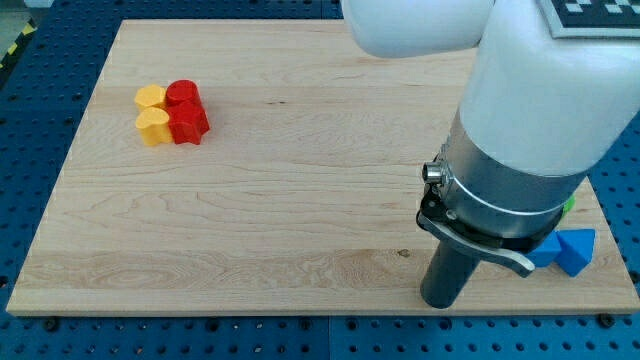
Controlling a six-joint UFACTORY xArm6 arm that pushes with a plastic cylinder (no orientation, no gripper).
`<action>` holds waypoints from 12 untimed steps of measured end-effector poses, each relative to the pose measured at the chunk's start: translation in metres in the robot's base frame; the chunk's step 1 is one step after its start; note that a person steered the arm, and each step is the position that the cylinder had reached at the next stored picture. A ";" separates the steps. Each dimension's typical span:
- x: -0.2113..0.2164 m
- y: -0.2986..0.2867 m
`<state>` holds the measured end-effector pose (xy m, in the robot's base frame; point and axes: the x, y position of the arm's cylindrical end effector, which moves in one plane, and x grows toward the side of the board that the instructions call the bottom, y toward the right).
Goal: Slide green circle to the top left of the green star
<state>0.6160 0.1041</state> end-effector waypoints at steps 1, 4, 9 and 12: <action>0.000 0.000; -0.002 0.002; 0.002 0.034; 0.002 0.063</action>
<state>0.6177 0.1670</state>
